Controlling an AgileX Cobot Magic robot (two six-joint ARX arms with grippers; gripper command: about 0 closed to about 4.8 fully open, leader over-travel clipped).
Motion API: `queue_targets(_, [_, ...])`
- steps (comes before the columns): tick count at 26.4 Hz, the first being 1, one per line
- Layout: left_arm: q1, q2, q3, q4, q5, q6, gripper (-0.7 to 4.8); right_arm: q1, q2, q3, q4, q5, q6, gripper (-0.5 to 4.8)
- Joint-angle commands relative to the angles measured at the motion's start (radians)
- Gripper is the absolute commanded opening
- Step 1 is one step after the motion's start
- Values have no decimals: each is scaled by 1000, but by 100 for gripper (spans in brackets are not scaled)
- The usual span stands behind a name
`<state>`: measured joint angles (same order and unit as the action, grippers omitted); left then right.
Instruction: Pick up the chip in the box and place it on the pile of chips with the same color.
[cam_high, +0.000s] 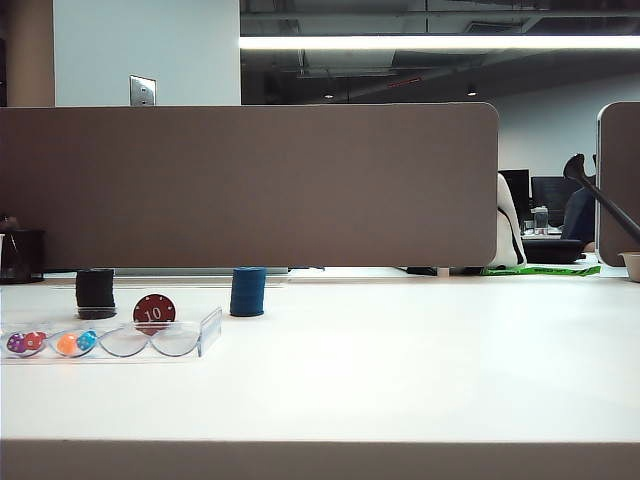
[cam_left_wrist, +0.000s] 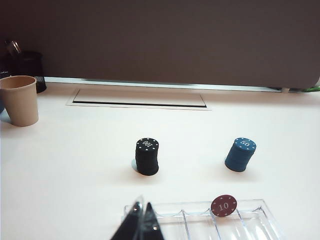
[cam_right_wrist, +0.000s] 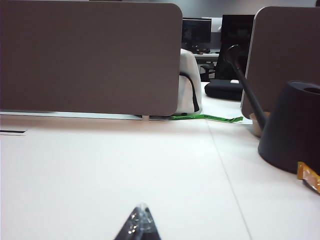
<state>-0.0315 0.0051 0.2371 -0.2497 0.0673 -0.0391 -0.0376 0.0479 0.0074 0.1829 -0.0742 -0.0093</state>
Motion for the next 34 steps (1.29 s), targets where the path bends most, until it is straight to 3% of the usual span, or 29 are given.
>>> queue_targets(1, [0,0,-1,14,-1,-23,-6,-1,-31,-1,-8,6,-31,-6])
queue_targets(5, [0,0,-54,95,0,-29,-6,0,-39,-1,-10,5,-29,-6])
queue_targets(8, [0,0,-173,306,0,-29,-6,0,-39,-1,-16,5,-29,-6])
queue_targets(11, [0,0,-231,390,0,-24,-6,0,-39,-1,-15,5,-30,-6])
queue_targets(19, [0,0,-230,354,-3,140,-6,-1,-40,-2,-25,2,-48,-6])
queue_targets(24, [0,0,-230,329,-80,165,-6,-1,-40,-1,-79,18,-47,-6])
queue_targets(34, [2,0,-230,330,-90,159,-5,0,-40,-1,-82,27,-42,-6])
